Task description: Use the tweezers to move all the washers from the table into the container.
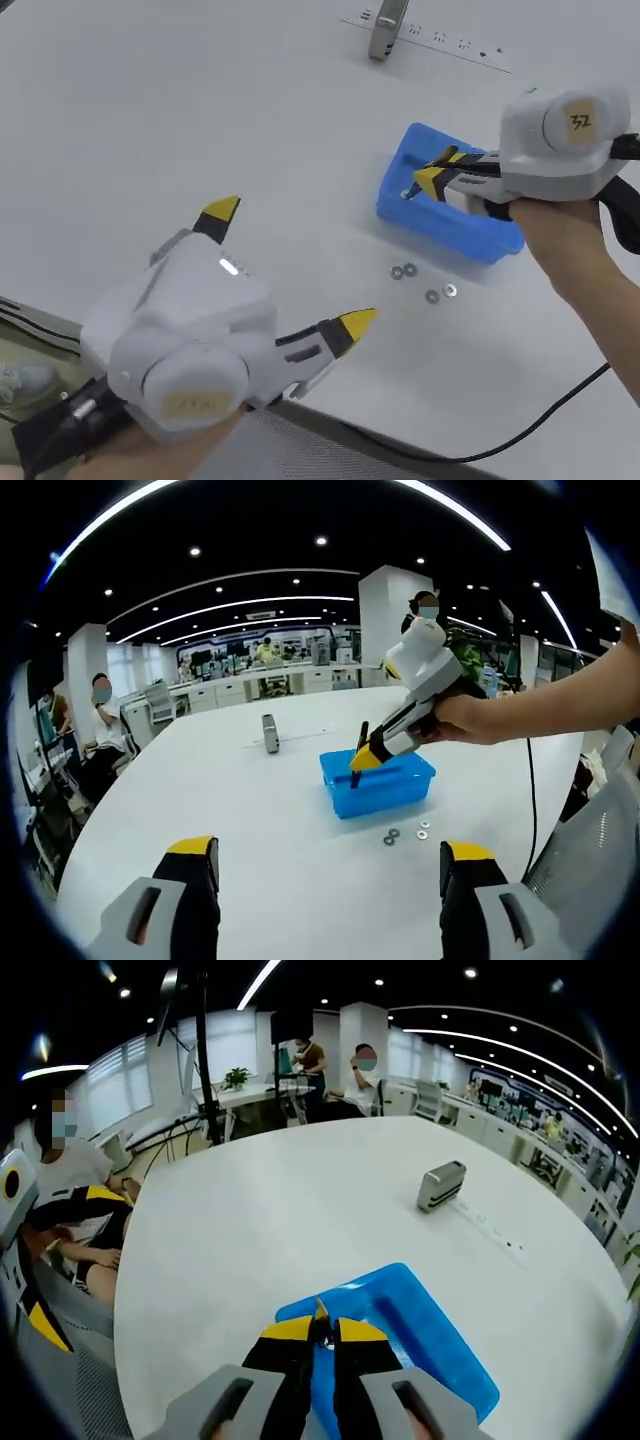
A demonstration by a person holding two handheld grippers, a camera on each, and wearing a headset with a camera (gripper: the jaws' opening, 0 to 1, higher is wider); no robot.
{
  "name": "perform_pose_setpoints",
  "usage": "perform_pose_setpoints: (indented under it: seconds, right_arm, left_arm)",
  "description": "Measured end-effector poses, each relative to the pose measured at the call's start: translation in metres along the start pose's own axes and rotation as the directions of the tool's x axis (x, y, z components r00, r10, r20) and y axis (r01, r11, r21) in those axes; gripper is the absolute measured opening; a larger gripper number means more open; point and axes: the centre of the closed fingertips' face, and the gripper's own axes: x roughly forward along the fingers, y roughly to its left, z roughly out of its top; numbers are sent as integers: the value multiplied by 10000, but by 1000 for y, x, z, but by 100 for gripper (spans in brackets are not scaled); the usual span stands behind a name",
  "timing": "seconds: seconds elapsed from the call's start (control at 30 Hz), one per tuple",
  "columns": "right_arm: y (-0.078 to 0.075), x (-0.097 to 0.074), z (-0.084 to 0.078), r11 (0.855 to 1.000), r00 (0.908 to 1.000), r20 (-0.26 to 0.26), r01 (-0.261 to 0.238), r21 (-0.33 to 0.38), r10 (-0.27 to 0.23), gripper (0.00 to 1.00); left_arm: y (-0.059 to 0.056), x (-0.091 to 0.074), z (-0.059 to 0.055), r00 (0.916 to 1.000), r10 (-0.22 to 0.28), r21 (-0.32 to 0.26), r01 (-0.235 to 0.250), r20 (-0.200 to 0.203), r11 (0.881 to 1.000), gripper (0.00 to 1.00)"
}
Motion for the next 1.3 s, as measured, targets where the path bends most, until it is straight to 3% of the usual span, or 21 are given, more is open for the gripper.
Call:
perform_pose_setpoints:
  seconds: [0.1, 0.33, 0.37, 0.43, 0.67, 0.8, 0.87, 1.3]
  right_arm:
    - [1, 2, -1, 10000, 10000, -34, -47, 27, 47, 2]
    - [6, 10, -13, 9999, 9993, -362, -117, -87, 113, 3]
    - [7, 11, -9, 9998, 10000, -44, -84, -165, 83, 3]
    - [6, 9, -11, 10000, 9998, -207, -55, -2, 55, 3]
    - [2, 8, -12, 9968, 9998, -55, -166, 779, 171, 4]
    - [3, 7, -11, 9979, 9999, -85, -50, 640, 56, 4]
    - [3, 5, -9, 9994, 9999, -80, 101, 341, -99, 4]
    - [6, -34, 13, 9982, 9959, 759, 454, 400, -484, 4]
  left_arm:
    - [6, 0, -2, 9998, 166, -299, -168, -60, 9994, 93]
    - [10, -1, -2, 9992, 394, -393, -395, -49, 9984, 94]
    - [11, -1, -2, 9991, 410, -388, -412, -43, 9984, 94]
    - [11, -1, -2, 9992, 404, -420, -405, -38, 9983, 94]
    - [13, -1, -4, 9988, 459, -477, -465, -139, 9978, 94]
    - [13, -2, -4, 9988, 468, -443, -474, -143, 9979, 94]
    - [13, -2, -4, 9987, 476, -431, -483, -169, 9979, 94]
    - [12, -1, -5, 9987, 435, -406, -446, -273, 9982, 94]
